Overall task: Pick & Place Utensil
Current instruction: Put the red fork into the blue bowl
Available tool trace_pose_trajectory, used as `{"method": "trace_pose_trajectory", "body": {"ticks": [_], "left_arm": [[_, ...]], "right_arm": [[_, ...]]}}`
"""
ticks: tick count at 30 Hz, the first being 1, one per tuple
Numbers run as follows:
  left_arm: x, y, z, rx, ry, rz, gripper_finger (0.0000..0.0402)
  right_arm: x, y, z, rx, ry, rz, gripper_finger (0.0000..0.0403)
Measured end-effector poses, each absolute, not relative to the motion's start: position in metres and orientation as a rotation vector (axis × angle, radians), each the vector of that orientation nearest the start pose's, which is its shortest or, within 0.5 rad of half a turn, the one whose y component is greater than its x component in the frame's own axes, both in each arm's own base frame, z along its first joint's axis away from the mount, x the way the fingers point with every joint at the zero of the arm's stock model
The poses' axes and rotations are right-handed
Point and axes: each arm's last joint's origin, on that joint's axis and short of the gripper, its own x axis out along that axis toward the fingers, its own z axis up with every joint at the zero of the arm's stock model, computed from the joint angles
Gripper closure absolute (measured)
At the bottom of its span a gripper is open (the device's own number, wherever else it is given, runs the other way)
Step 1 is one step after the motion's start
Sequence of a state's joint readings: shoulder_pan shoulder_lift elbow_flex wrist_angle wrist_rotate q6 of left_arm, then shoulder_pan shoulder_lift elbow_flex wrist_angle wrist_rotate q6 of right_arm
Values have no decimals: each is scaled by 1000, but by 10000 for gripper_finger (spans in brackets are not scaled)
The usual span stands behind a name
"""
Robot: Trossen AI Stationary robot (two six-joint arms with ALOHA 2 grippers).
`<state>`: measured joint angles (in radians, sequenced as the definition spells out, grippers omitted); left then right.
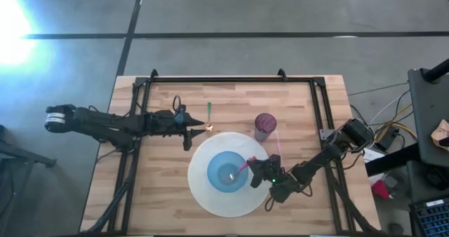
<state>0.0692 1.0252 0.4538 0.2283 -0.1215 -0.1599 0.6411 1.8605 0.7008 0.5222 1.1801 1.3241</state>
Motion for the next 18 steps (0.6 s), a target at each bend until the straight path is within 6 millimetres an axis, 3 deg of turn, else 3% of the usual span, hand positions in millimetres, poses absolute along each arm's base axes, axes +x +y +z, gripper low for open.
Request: {"method": "trace_pose_trajectory", "body": {"ticks": [7,18], "left_arm": [[212,18,215,-146,329,215,250],[210,19,211,-164,372,229,250]], "right_arm": [[267,166,118,778,-13,-648,266],[263,167,147,713,-7,-596,236]]}}
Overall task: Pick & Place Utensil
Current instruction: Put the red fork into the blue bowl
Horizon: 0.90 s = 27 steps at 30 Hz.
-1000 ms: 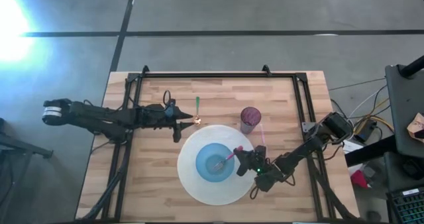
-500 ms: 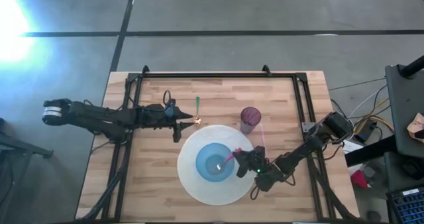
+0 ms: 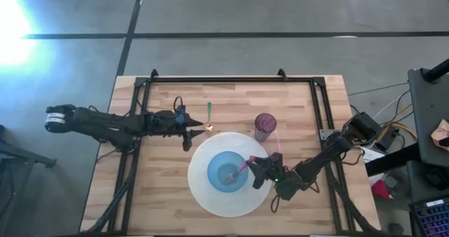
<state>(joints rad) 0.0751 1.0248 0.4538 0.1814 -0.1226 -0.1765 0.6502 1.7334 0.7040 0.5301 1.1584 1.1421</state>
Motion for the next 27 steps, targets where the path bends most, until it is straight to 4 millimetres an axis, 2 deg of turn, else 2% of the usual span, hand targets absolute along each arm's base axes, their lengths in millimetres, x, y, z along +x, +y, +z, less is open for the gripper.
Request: {"method": "trace_pose_trajectory", "body": {"ticks": [5,12,21,27], "left_arm": [[210,21,210,-169,372,243,250],[209,23,210,-169,374,257,250],[209,24,211,-169,375,262,250],[208,24,212,-172,468,270,250]], "right_arm": [[263,167,148,699,21,-574,230],[259,164,132,749,72,-606,229],[258,165,131,763,121,-581,229],[257,164,129,768,155,-576,229]]}}
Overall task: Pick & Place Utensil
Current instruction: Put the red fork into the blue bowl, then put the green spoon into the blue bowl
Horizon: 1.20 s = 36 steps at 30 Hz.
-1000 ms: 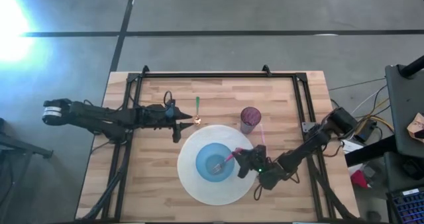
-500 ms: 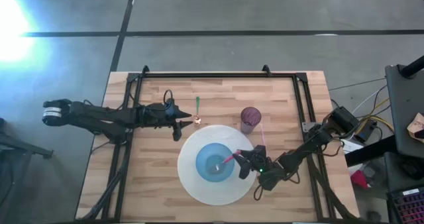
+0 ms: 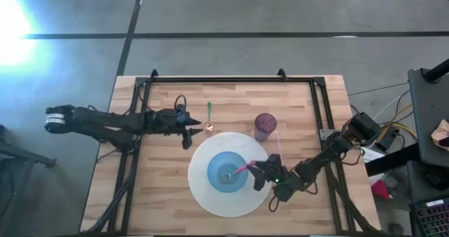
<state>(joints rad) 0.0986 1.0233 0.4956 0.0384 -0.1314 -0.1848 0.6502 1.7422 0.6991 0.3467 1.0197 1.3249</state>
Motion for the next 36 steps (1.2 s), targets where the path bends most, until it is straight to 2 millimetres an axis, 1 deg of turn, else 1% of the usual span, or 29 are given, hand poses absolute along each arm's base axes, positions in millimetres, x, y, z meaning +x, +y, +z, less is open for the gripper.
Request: {"method": "trace_pose_trajectory", "body": {"ticks": [4,10,19,26,31,36], "left_arm": [[209,24,216,-172,482,271,250],[211,25,223,-173,462,270,250],[209,26,227,-185,559,287,250],[208,27,228,-242,562,308,250],[208,30,227,-351,552,355,250],[207,35,227,-383,530,401,250]], "right_arm": [[256,164,131,773,162,-568,229],[254,163,139,767,184,-554,229],[244,161,149,769,235,-553,232],[236,158,159,768,271,-546,234],[229,159,173,731,291,-497,239],[221,158,196,662,280,-423,248]]}}
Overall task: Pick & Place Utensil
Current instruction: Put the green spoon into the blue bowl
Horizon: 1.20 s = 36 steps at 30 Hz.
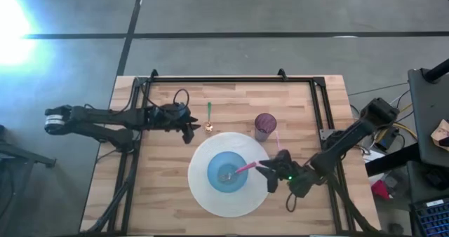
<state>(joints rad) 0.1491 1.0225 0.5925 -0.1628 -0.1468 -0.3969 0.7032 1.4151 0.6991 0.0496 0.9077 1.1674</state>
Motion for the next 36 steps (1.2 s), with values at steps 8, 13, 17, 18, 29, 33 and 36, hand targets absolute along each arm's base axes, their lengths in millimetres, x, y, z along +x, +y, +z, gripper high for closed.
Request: {"method": "trace_pose_trajectory", "body": {"ticks": [8,13,17,18,29,33,36], "left_arm": [[210,53,234,-481,472,547,219],[219,61,251,-496,431,566,205],[229,65,276,-496,422,569,204],[232,66,282,-500,439,576,204],[262,77,331,-510,611,687,204],[269,80,323,-544,710,780,204],[278,82,308,-589,770,793,204]], "right_arm": [[200,139,244,484,231,-333,251],[179,121,275,376,181,-288,252],[159,104,294,332,147,-266,254],[154,99,298,324,140,-265,254],[111,60,317,273,105,-269,255],[107,57,318,280,100,-267,254],[107,57,318,279,103,-267,255]]}}
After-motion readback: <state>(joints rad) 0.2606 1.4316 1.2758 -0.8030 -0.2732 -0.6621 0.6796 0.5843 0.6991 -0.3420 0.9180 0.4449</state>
